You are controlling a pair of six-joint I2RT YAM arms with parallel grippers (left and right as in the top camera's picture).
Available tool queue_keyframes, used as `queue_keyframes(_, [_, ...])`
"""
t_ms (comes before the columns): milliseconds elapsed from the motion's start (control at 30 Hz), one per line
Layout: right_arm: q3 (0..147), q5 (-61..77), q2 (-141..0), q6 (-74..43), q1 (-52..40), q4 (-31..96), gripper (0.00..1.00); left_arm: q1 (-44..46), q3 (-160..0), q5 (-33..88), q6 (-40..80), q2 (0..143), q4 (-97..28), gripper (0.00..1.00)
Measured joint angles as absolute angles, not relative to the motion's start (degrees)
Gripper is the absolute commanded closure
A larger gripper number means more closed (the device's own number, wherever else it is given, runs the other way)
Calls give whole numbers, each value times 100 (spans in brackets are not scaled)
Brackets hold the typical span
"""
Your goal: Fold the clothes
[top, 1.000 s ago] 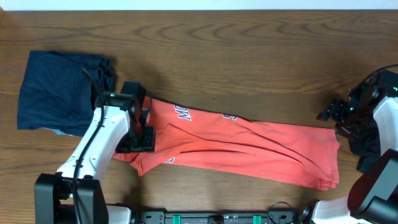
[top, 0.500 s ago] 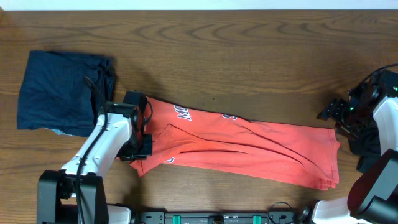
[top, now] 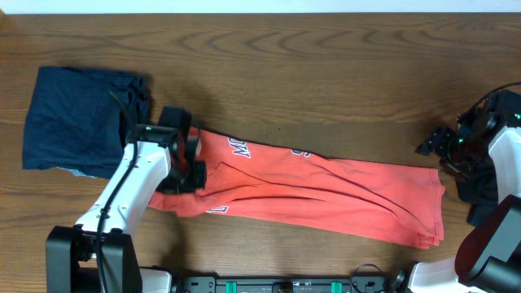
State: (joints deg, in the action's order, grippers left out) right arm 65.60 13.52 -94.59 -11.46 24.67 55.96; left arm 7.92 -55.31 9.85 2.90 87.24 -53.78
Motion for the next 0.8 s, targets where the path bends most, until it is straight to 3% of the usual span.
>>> queue_keyframes(267, [6560, 1350, -9459, -1144, 2467, 5590, 26, 792, -5590, 899, -427, 8724, -3927, 94])
queue_keyframes(300, [6560, 1352, -9459, -1146, 2467, 5588, 26, 792, -5590, 858, -497, 8724, -3824, 90])
queue_keyframes(433, [6560, 1352, -9459, -1144, 2467, 5588, 26, 792, -5590, 755, -751, 8724, -3573, 4])
queue_keyframes(467, [6560, 1352, -9459, -1146, 2467, 5590, 26, 792, -5590, 744, -764, 8724, -3583, 3])
queue_keyframes(633, [6560, 1352, -9459, -1144, 2467, 5590, 25, 792, -5590, 711, -792, 8724, -3854, 4])
queue_keyframes(700, [6560, 1352, -9459, -1146, 2467, 5590, 25, 792, -5590, 709, -764, 8724, -3953, 31])
queue_keyframes(800, [6560, 1352, -9459, -1146, 2467, 5592, 27, 792, -5590, 720, -648, 8724, -4165, 89])
